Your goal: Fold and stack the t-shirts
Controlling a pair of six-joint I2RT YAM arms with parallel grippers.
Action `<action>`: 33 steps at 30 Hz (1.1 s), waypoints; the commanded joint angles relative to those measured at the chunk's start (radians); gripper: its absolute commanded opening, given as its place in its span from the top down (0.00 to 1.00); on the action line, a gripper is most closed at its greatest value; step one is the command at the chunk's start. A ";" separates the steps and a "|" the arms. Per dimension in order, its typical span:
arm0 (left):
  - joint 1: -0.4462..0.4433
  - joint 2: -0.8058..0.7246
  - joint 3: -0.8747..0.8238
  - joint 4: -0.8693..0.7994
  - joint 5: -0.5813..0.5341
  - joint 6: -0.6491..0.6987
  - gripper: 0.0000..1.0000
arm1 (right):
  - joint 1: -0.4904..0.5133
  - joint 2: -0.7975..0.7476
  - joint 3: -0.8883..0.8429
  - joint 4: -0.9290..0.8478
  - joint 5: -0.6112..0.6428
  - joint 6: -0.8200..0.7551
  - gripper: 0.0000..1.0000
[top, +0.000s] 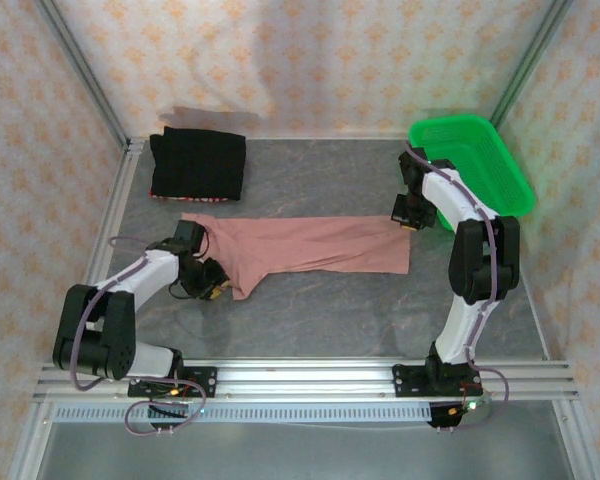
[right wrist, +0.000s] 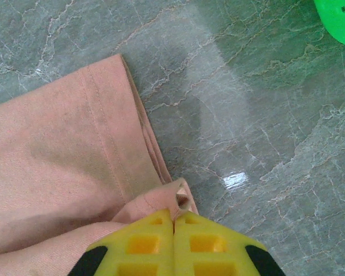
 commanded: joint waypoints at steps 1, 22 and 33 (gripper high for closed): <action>-0.008 -0.065 0.000 -0.080 -0.055 -0.002 0.72 | -0.009 0.006 0.036 -0.013 0.013 -0.010 1.00; -0.021 0.040 -0.007 0.035 -0.050 -0.012 0.79 | -0.009 -0.017 0.004 -0.006 0.012 -0.003 1.00; -0.024 0.019 -0.010 0.040 -0.051 -0.012 0.77 | -0.010 -0.032 -0.018 -0.001 0.005 -0.004 1.00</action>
